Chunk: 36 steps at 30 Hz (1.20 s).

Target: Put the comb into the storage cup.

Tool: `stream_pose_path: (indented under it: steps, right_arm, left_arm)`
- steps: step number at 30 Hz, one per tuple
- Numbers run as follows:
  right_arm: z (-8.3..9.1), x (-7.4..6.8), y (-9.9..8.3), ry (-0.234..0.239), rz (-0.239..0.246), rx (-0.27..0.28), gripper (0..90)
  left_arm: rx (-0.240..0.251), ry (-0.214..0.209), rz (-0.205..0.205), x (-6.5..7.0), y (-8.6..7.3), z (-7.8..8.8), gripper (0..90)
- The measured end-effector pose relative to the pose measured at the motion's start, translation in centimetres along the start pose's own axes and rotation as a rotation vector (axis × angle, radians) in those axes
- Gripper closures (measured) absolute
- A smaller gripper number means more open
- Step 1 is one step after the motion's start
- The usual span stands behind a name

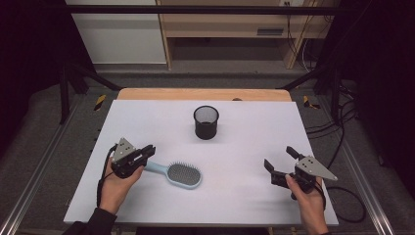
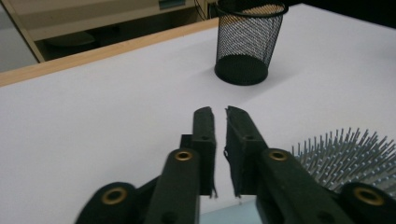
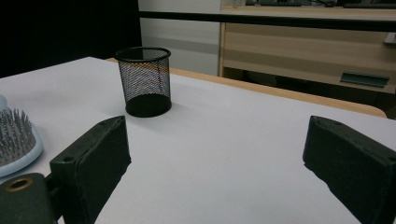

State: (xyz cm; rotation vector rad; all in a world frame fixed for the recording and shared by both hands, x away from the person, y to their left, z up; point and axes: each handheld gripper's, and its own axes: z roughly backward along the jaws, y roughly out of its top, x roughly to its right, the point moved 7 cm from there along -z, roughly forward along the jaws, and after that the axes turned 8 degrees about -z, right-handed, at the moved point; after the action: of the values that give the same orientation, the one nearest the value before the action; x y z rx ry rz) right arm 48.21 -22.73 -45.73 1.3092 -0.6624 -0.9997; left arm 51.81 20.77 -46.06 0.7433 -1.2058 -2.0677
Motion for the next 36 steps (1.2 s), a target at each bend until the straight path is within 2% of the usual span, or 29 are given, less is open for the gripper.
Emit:
stream_pose_path:
  steps: [3,4,5,6,7,9,10,12,13,17,21,25,31,36]
  right_arm:
    - [-0.1,-0.3,0.1,0.004,0.011,-0.001,7.3]
    - [-0.1,-0.4,0.0,0.006,0.016,-0.003,7.3]
    - [-0.2,-0.4,0.0,0.007,0.016,-0.007,7.4]
    - [-0.2,-0.4,-0.1,0.006,0.018,-0.011,7.4]
    - [-0.2,-0.4,-0.1,0.006,0.018,-0.011,7.4]
    - [-0.1,-0.3,-0.2,0.004,0.016,-0.011,7.4]
    - [-0.1,-0.3,-0.2,0.004,0.016,-0.011,7.4]
    - [0.2,0.0,-0.1,0.001,0.007,-0.002,7.4]
    - [0.2,0.0,-0.1,0.001,0.007,-0.002,7.4]
    - [0.2,0.2,0.0,-0.003,-0.005,-0.002,7.4]
    - [0.1,0.0,-0.1,0.001,0.001,-0.006,7.4]
    - [0.2,-0.2,-0.1,0.005,0.004,-0.011,7.5]
    - [0.2,0.0,-0.2,0.007,0.000,-0.014,7.4]
    - [0.0,-0.3,-0.3,0.017,0.013,-0.020,7.3]
  left_arm:
    - [-0.010,-0.021,-0.010,0.1,0.2,-0.1,89.6]
    - [-0.038,-0.039,-0.023,0.2,0.1,-0.4,89.9]
    - [-0.038,-0.039,-0.023,0.2,0.1,-0.4,89.9]
    - [-0.066,-0.040,-0.035,0.3,-0.1,-0.8,90.0]
    - [-0.066,-0.040,-0.035,0.3,-0.1,-0.8,90.0]
    - [-0.107,-0.043,-0.025,0.3,-0.6,-1.4,90.0]
    - [-0.107,-0.043,-0.025,0.3,-0.6,-1.4,90.0]
    - [-0.158,-0.047,-0.032,0.0,-1.2,-2.0,90.0]
    - [-0.158,-0.047,-0.032,0.0,-1.2,-2.0,90.0]
    - [-0.220,-0.039,-0.043,-0.7,-2.1,-2.7,90.0]
    - [-0.268,-0.012,-0.060,-1.9,-3.2,-2.9,90.0]
    - [-0.279,-0.001,-0.042,-2.6,-3.9,-2.9,90.0]
    - [-0.307,-0.021,-0.033,-2.8,-5.1,-2.9,90.0]
    - [-0.317,-0.039,-0.015,-2.7,-5.2,-2.6,90.0]
